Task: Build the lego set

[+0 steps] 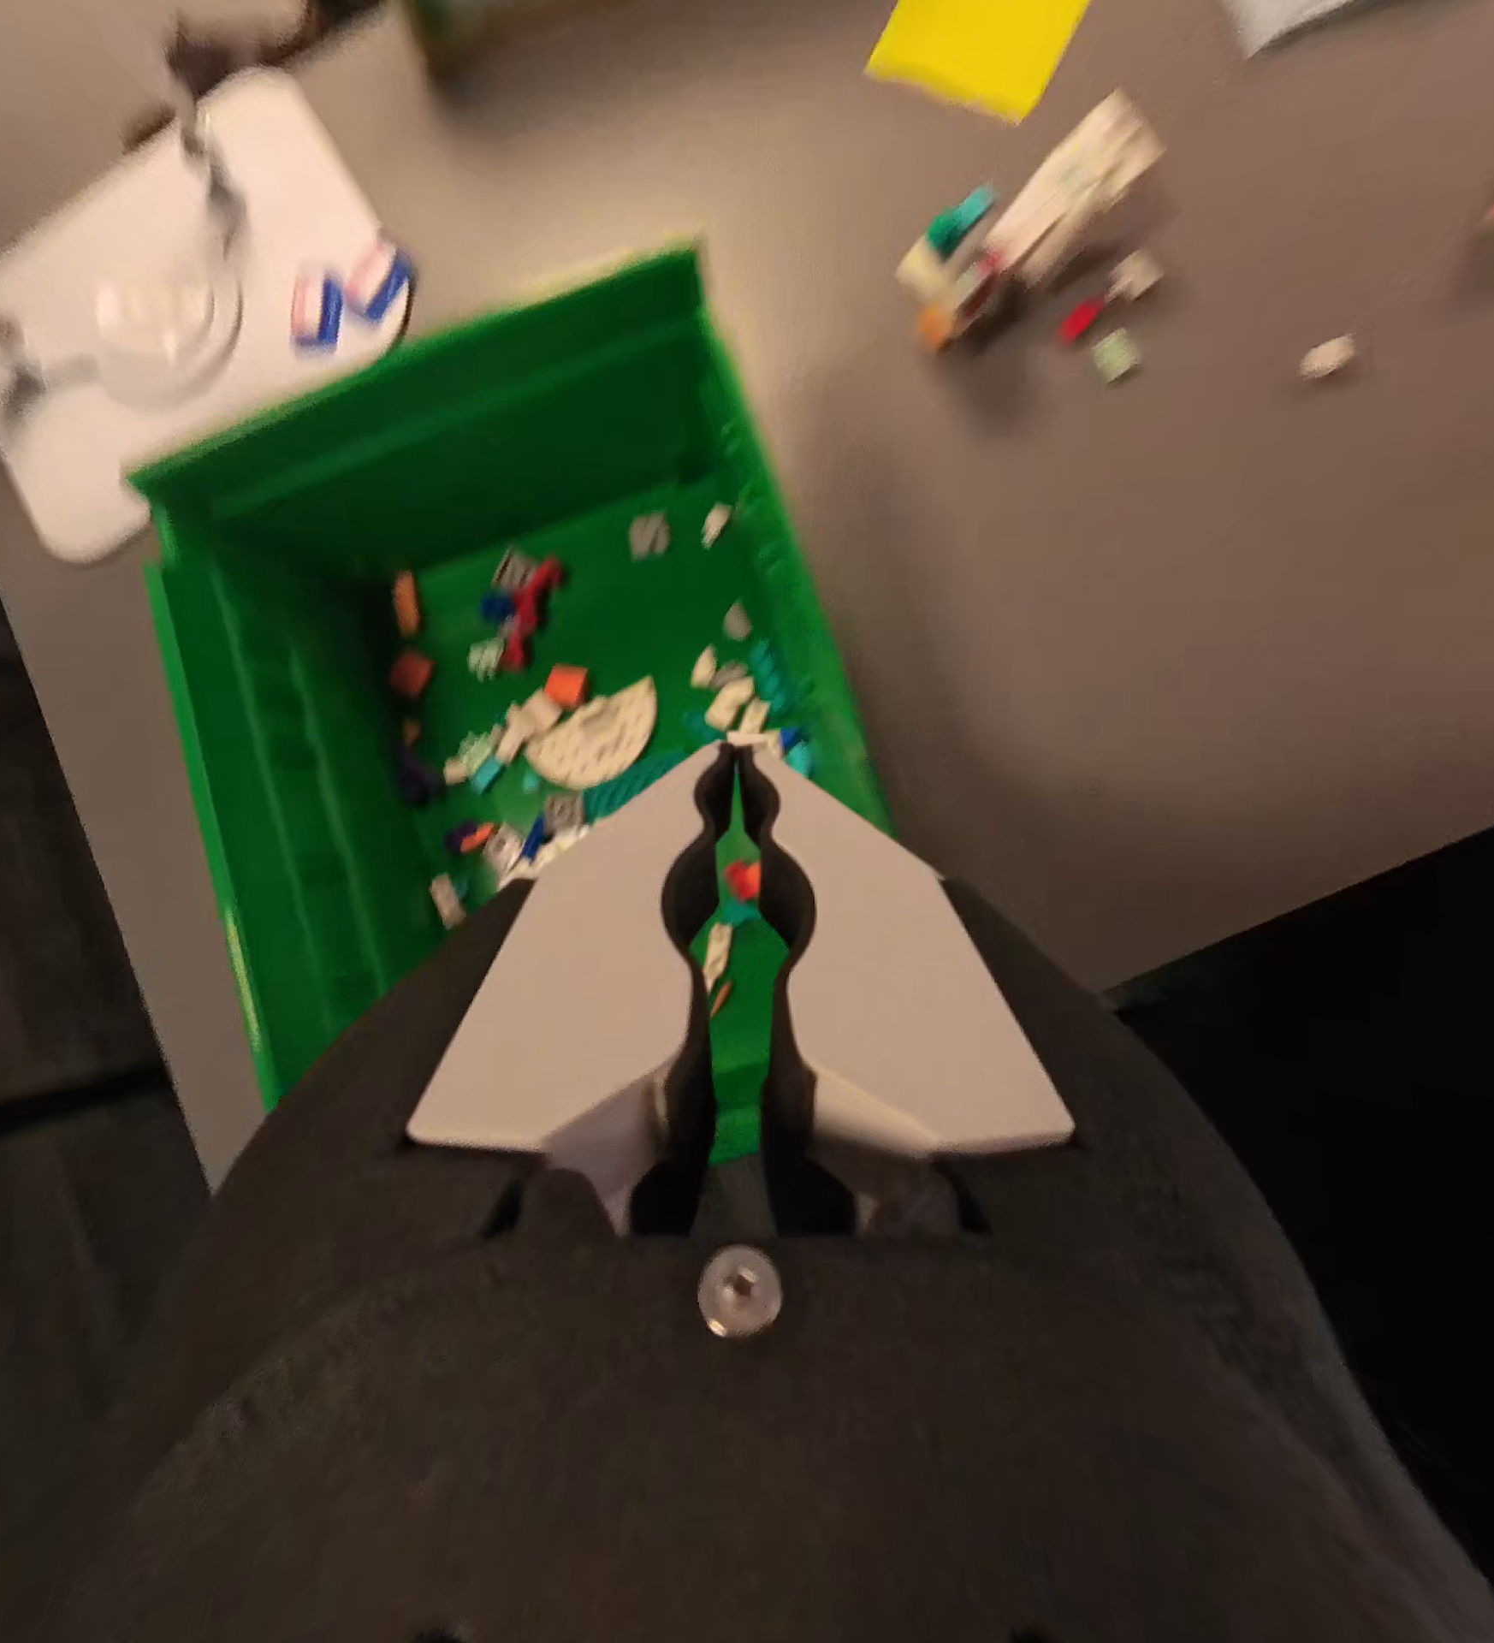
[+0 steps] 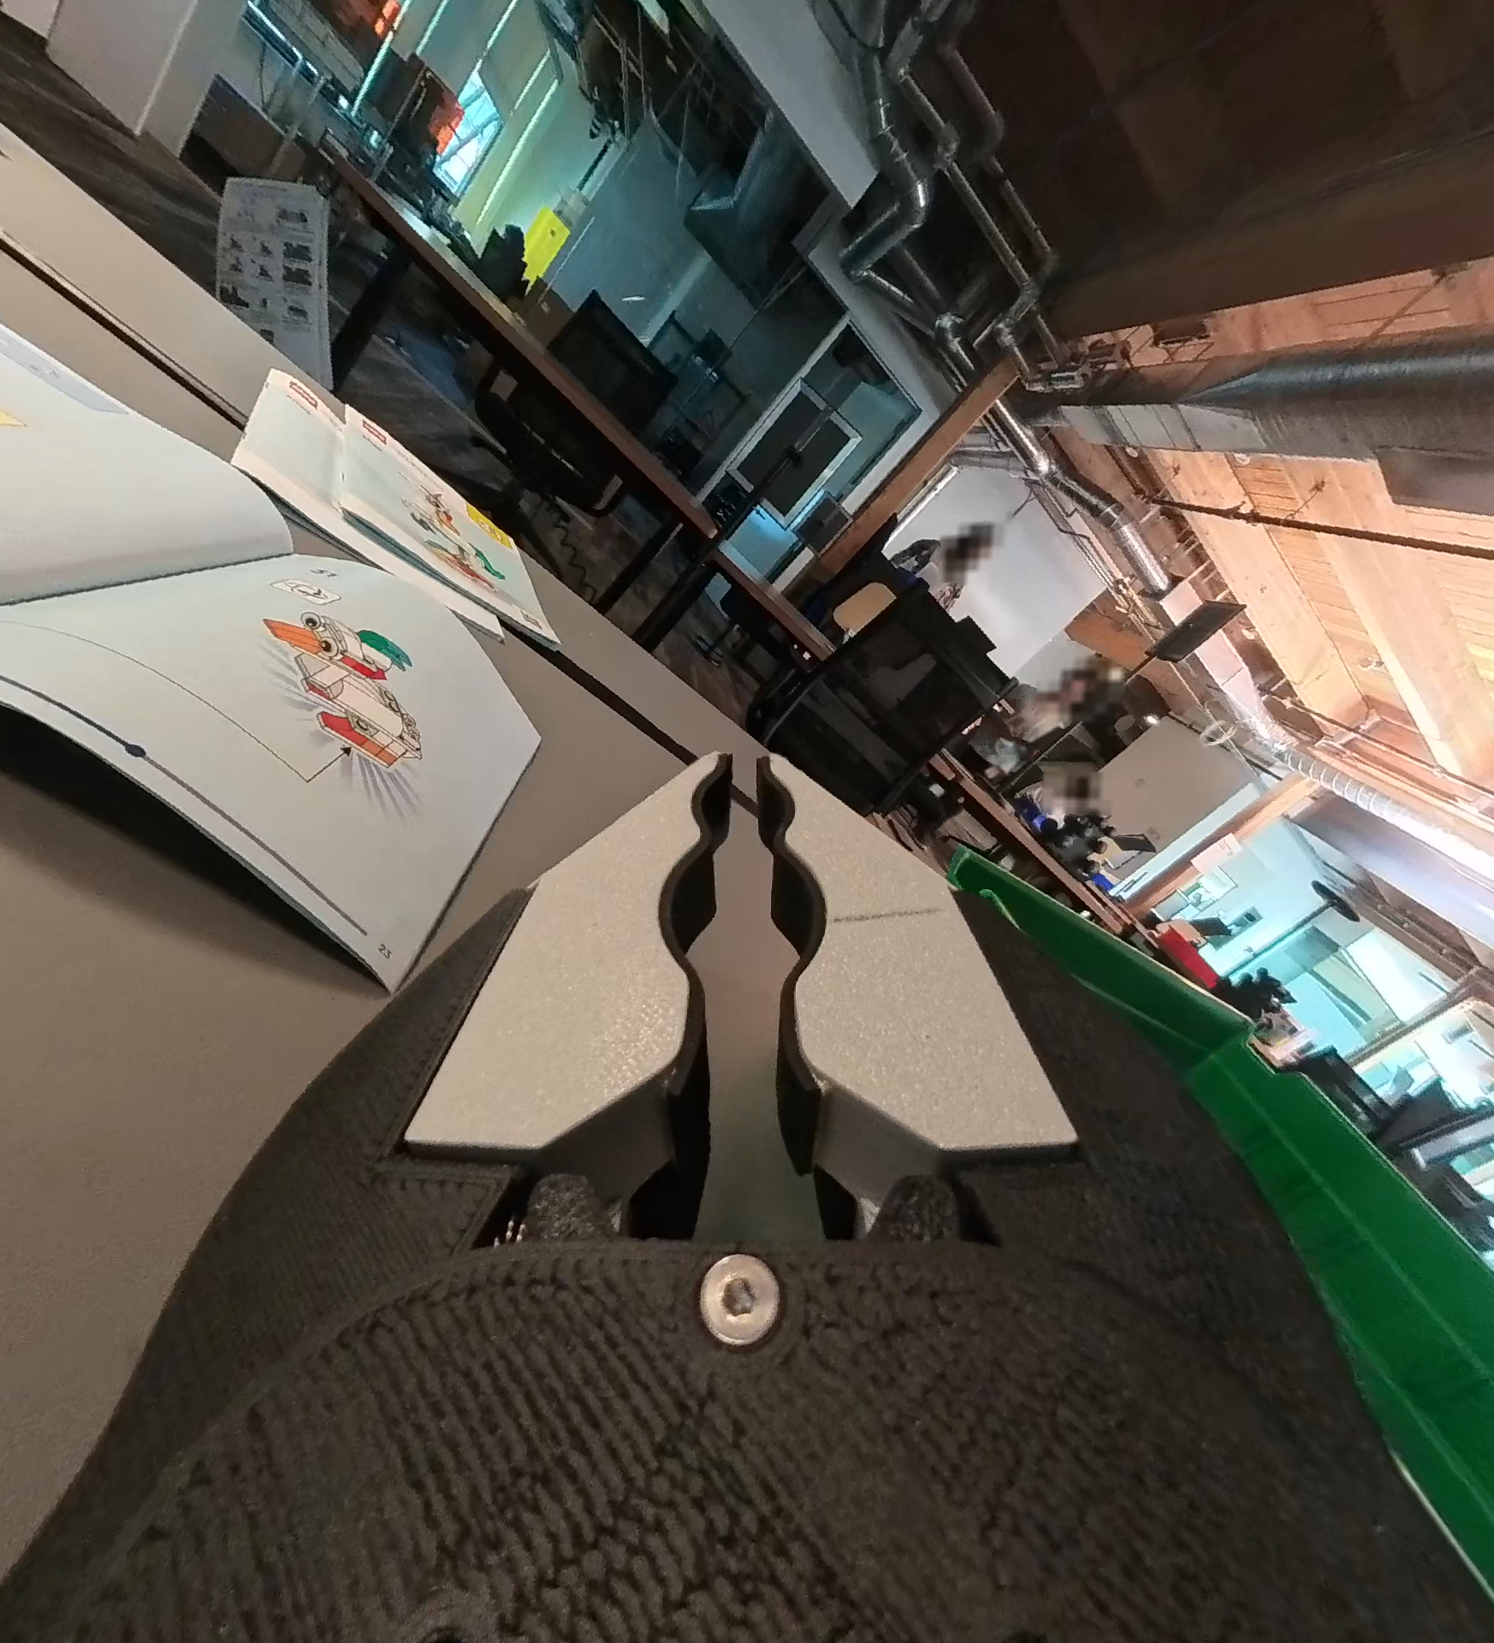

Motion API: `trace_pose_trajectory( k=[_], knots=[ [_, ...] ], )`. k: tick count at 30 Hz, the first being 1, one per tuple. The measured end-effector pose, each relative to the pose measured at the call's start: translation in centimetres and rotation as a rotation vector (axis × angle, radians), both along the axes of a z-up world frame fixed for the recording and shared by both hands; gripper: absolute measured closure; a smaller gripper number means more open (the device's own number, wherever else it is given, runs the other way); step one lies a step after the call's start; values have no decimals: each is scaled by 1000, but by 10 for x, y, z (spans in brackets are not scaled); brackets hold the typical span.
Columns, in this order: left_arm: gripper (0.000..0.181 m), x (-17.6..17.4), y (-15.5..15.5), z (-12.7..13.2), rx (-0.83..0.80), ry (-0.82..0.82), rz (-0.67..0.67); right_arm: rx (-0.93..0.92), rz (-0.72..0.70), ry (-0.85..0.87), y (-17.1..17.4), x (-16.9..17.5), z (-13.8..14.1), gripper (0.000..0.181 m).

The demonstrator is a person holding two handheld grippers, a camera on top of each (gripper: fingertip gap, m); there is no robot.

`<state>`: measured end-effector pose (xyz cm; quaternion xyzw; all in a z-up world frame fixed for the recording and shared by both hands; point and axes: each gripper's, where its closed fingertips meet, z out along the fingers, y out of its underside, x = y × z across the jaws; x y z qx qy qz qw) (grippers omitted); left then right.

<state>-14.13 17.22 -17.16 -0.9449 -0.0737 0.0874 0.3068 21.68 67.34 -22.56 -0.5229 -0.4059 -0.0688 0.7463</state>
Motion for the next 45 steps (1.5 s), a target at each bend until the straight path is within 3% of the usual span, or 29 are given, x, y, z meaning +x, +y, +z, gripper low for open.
trace_pose_trajectory(
  k=[4,8,11,15,20,25,35,38,45],
  knots=[
    [181,57,47,21,82,-3,-184,8,19,16,-3,-1,3,178],
    [181,109,94,12,102,-94,-326,13,53,33,-7,-3,7,178],
    [181,156,131,-15,72,-193,-449,12,78,46,-9,-5,9,178],
    [181,199,175,-72,-47,-296,-544,5,115,61,-13,-10,10,178],
    [181,203,215,-129,-196,-293,-515,9,172,63,-21,-18,12,178],
    [181,205,231,-153,-268,-265,-497,18,208,38,-25,-27,11,179],
    [157,204,250,-144,-196,-244,-444,16,221,38,-27,-29,10,178],
    [151,197,255,-132,-116,-216,-422,9,214,47,-25,-27,10,178],
    [117,162,261,-88,181,-80,-340,-10,191,57,-22,-20,7,179]
  ],
)
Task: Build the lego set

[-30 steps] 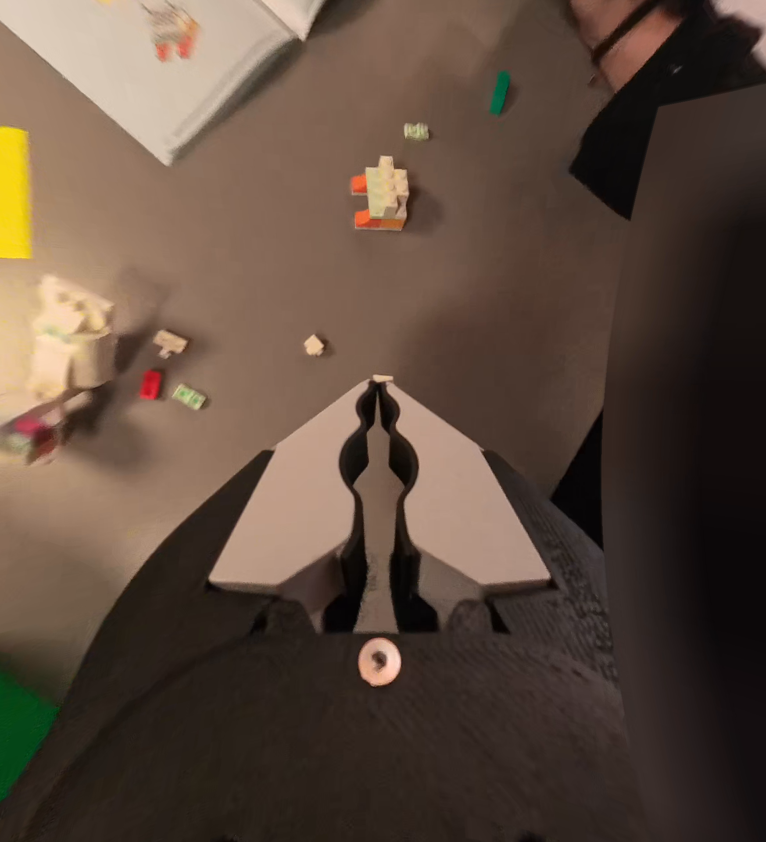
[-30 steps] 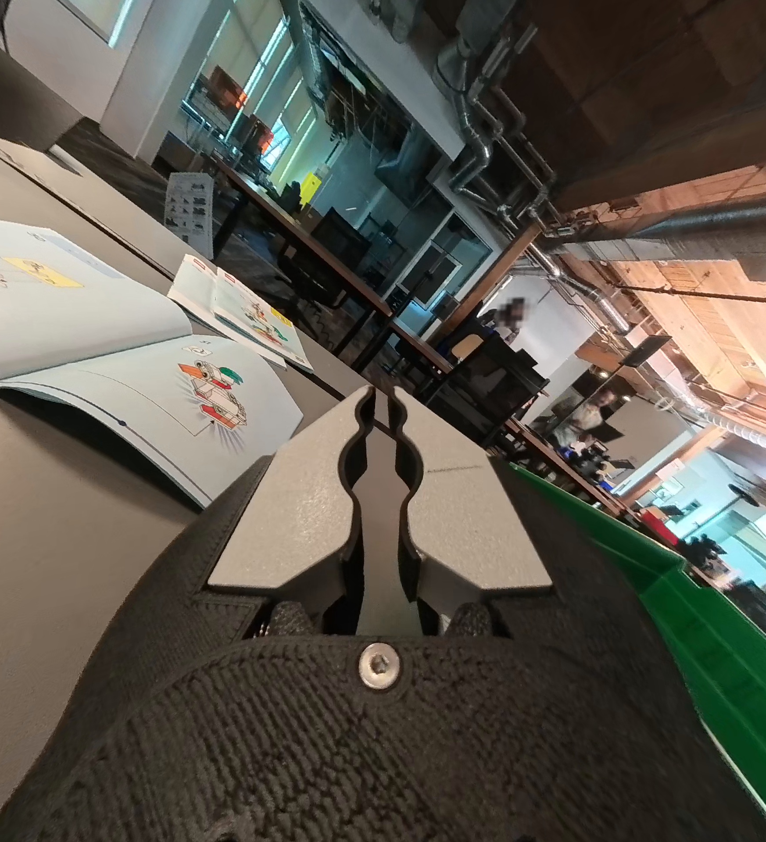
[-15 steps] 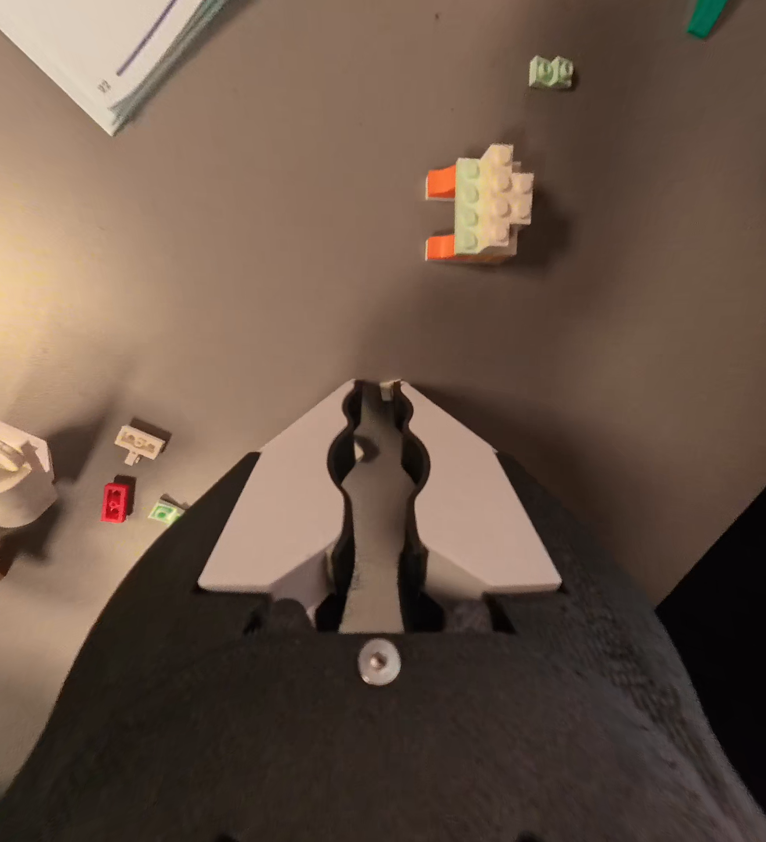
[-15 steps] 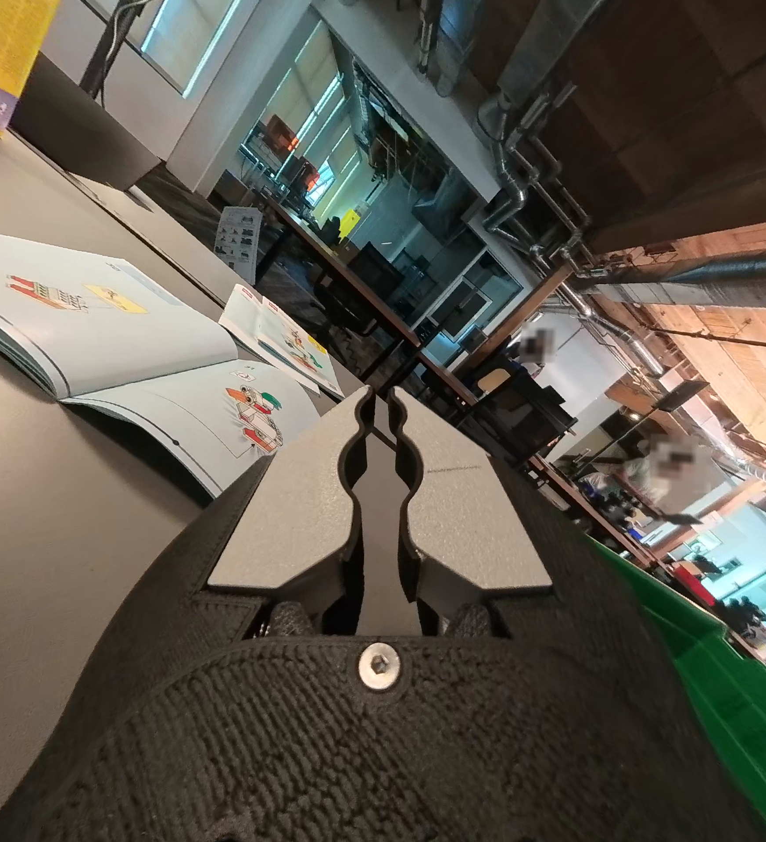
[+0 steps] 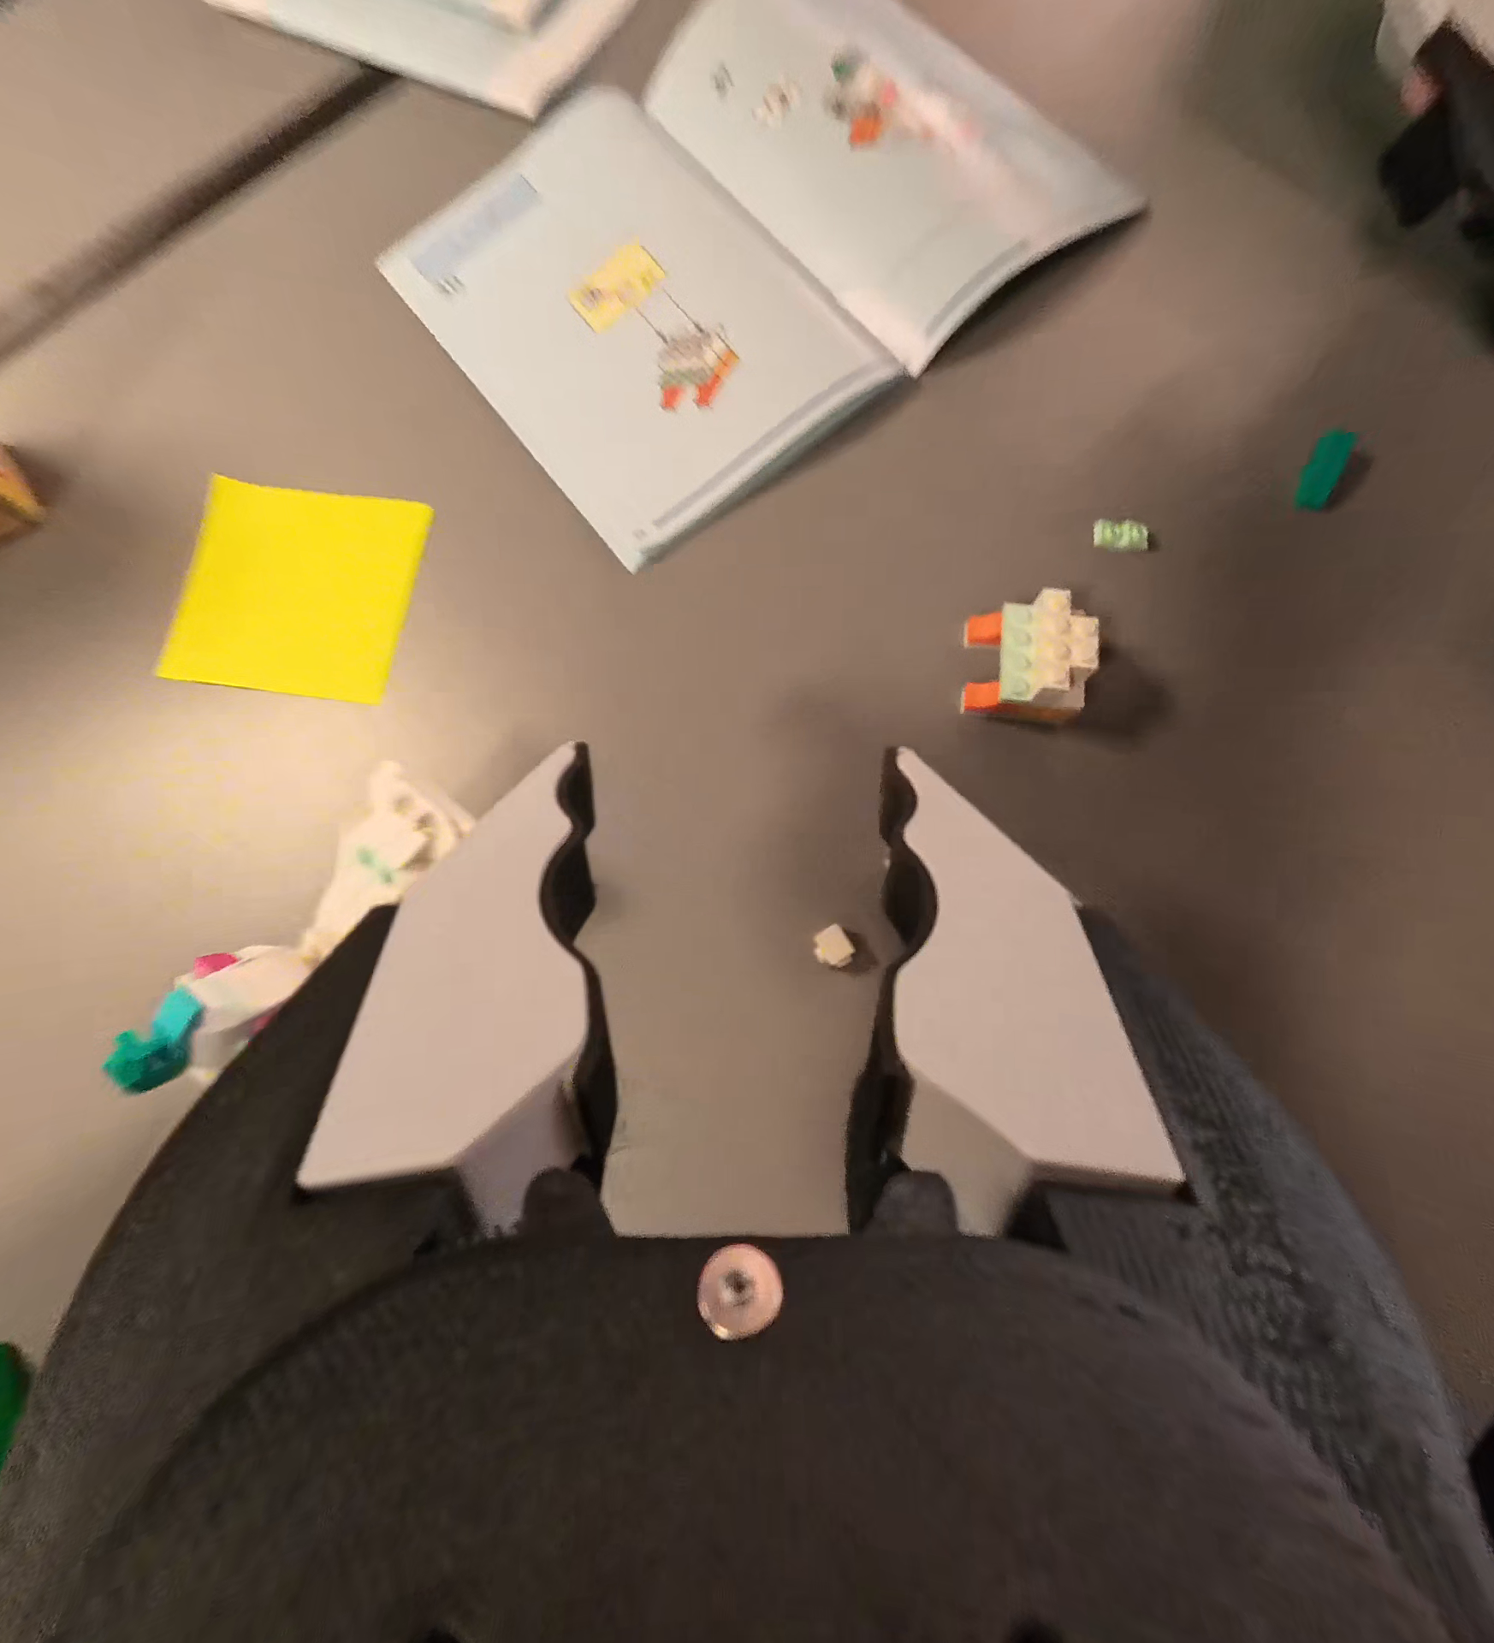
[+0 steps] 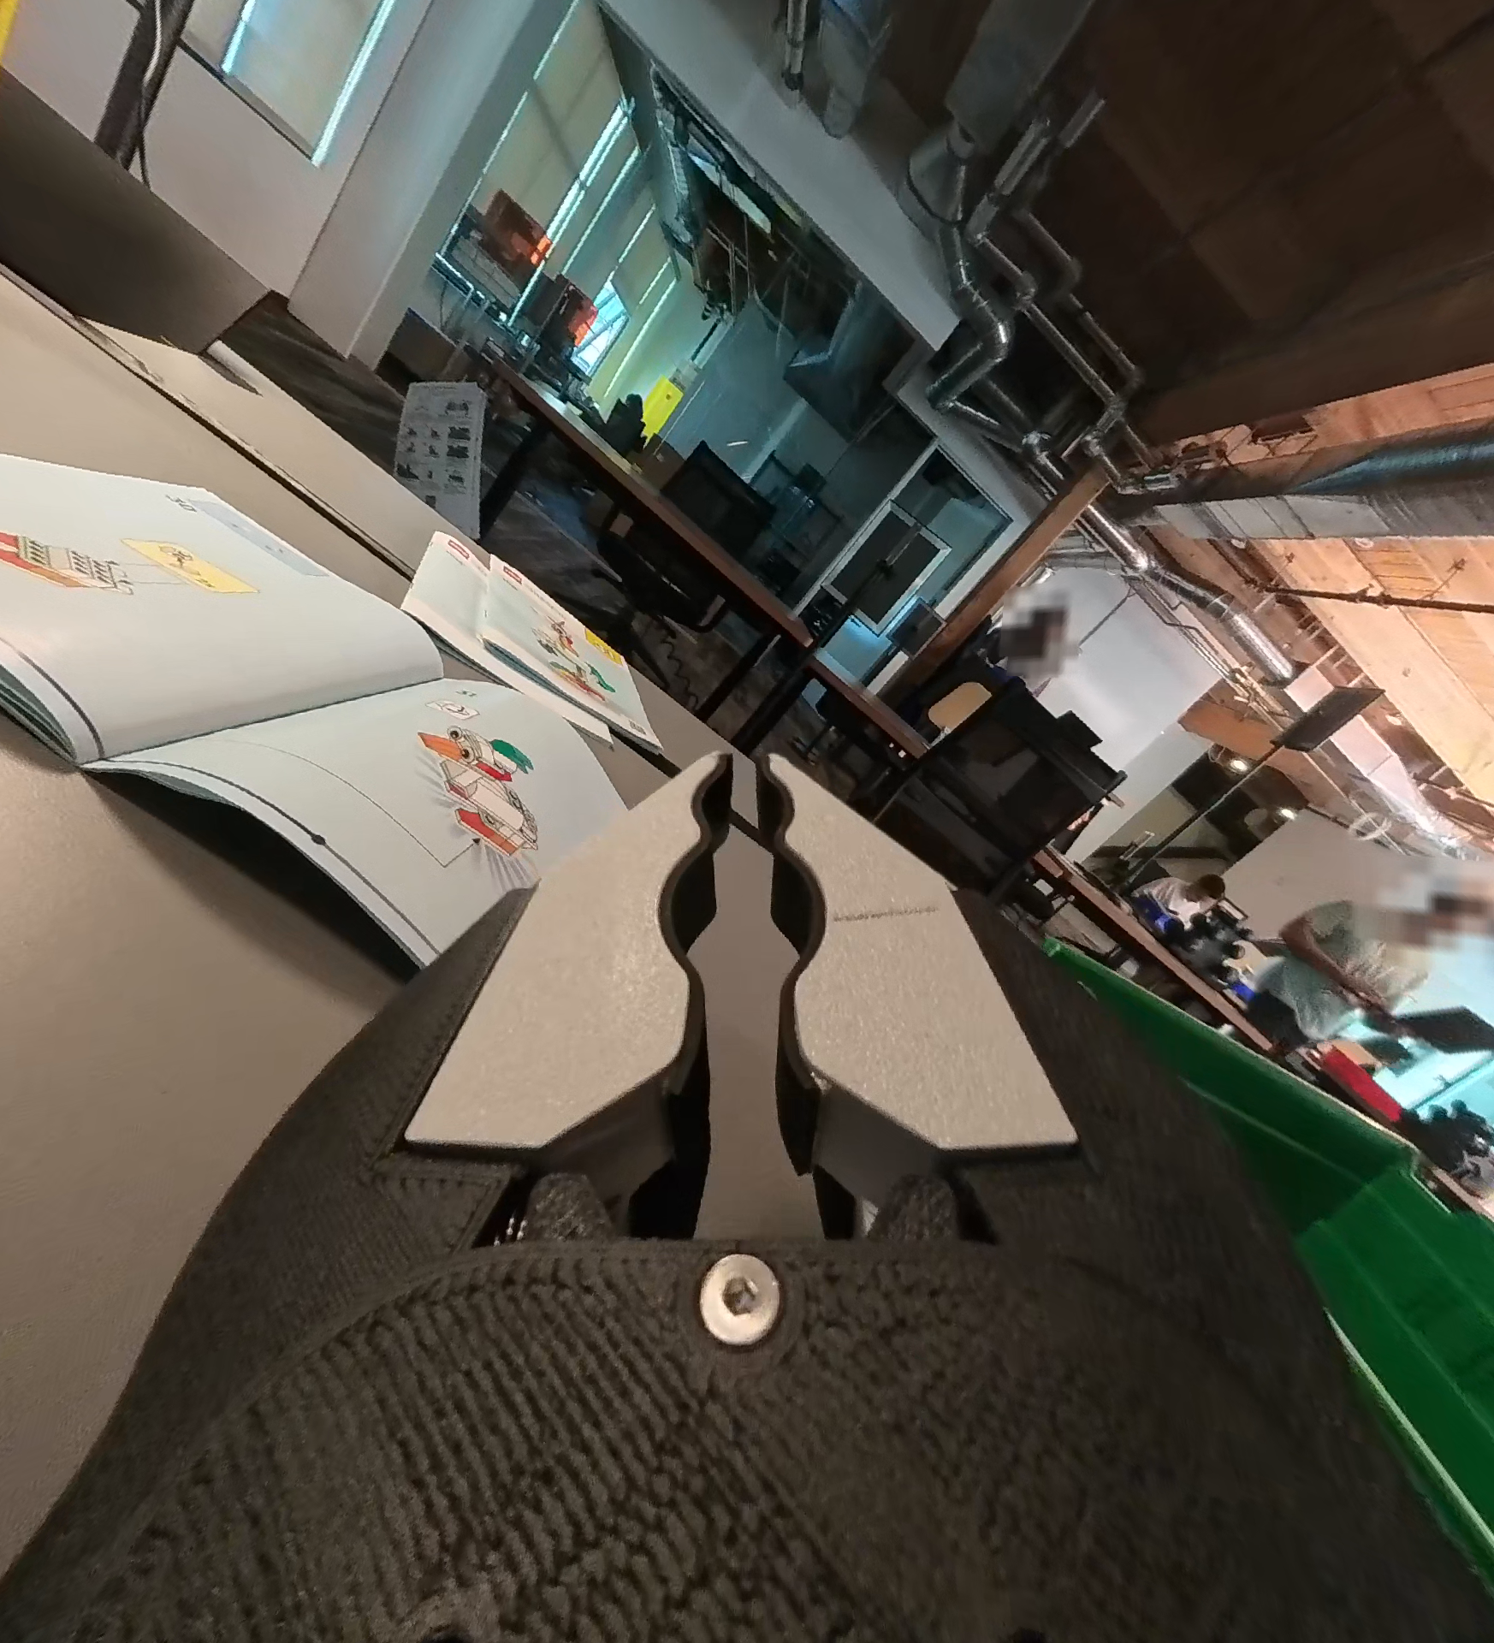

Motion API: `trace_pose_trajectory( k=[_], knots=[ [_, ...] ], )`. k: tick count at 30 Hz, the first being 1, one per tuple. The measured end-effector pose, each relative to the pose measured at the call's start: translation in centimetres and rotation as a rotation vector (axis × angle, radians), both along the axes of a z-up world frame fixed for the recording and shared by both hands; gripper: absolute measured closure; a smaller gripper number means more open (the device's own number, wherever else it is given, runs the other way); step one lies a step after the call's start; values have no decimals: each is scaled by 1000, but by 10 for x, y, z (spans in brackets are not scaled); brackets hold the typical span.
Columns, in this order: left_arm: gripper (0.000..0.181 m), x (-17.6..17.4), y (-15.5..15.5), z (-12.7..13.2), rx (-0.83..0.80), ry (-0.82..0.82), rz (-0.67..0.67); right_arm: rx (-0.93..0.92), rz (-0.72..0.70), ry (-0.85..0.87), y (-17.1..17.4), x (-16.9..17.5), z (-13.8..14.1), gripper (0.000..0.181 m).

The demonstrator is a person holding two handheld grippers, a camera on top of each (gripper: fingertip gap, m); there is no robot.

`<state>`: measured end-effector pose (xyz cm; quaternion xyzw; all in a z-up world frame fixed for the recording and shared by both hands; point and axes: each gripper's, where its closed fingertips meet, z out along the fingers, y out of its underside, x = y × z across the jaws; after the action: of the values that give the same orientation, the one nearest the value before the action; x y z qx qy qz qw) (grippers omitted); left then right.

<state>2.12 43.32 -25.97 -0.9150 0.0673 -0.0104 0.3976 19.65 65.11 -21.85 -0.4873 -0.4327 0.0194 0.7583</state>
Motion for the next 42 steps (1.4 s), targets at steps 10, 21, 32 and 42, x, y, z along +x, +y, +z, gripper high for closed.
trace_pose_trajectory(
  k=[10,21,32,42],
  knots=[
    [111,-24,-79,77,270,142,56,-21,-53,12,6,11,-2,179],
    [107,-137,-193,121,283,132,428,-16,-101,-21,10,16,-6,178],
    [104,-232,-262,91,97,132,658,-2,-162,-70,15,22,-10,178],
    [141,-268,-264,34,-189,42,551,3,-205,-117,19,23,-16,178]
  ],
)
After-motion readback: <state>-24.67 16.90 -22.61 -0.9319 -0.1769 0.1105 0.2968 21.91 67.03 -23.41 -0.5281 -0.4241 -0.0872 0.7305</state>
